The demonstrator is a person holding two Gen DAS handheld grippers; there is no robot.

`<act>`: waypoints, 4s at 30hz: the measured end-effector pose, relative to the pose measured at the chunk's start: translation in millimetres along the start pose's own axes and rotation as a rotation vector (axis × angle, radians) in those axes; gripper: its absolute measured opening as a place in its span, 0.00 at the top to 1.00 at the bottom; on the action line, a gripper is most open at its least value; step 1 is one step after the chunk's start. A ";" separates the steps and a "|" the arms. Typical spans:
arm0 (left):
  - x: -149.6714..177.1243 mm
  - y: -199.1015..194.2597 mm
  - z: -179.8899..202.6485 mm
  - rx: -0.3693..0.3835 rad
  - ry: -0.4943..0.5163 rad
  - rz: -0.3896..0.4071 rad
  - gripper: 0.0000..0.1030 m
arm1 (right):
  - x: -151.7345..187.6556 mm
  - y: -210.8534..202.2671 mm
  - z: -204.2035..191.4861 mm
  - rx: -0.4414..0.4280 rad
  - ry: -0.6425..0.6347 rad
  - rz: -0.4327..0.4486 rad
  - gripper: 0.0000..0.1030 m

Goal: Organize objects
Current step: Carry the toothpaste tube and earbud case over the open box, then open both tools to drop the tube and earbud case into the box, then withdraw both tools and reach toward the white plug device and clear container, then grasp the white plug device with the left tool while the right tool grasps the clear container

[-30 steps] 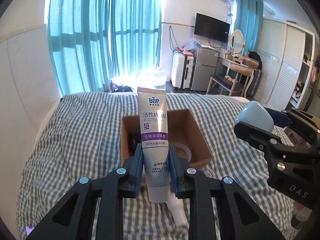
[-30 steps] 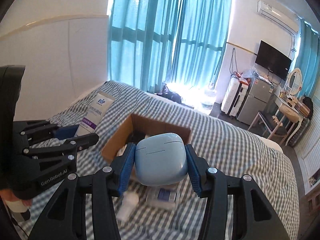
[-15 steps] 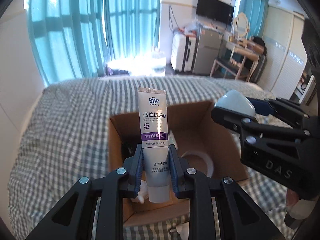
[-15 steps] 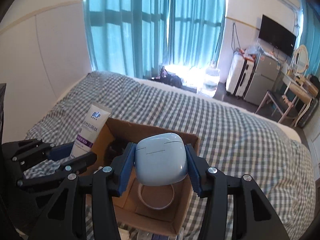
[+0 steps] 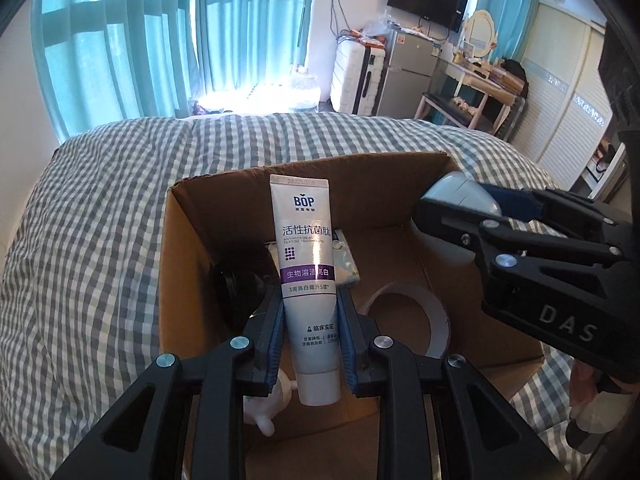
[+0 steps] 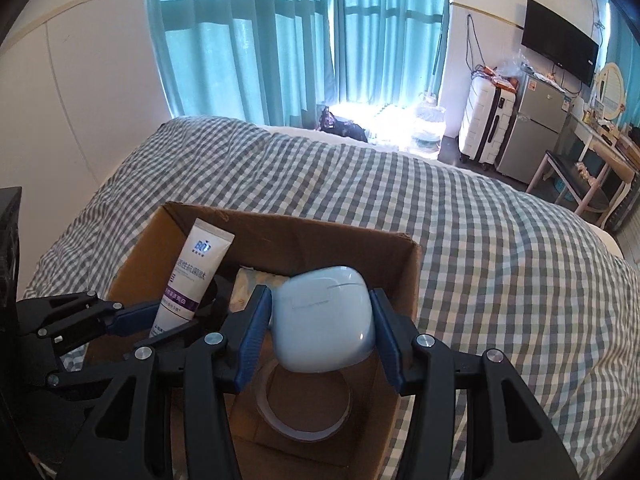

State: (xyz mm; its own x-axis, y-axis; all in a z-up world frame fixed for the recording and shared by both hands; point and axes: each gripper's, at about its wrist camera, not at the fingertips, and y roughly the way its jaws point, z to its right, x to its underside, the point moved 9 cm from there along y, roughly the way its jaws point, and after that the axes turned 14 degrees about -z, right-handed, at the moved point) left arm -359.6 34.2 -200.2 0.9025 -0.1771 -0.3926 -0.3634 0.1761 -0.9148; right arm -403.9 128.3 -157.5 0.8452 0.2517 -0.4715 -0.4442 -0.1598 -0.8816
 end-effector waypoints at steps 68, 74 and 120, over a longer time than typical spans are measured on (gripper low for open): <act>179.9 52.5 68.9 -0.060 -0.086 -0.205 0.60 | 189.6 -32.2 30.0 0.053 0.069 -0.105 0.01; 180.0 33.0 65.4 -0.025 -0.121 -0.164 0.60 | 185.1 -29.8 12.5 0.068 0.033 -0.116 0.01; 181.9 8.1 -2.0 0.018 -0.162 -0.099 0.60 | 187.6 18.6 -33.9 0.165 -0.031 -0.224 0.14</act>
State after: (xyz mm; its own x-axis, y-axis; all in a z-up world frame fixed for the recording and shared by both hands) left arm -198.8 1.4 -279.2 0.9595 -0.0363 -0.2794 -0.2684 0.1835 -0.9457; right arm -243.5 140.2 -261.6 0.9193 0.2928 -0.2628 -0.2921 0.0605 -0.9545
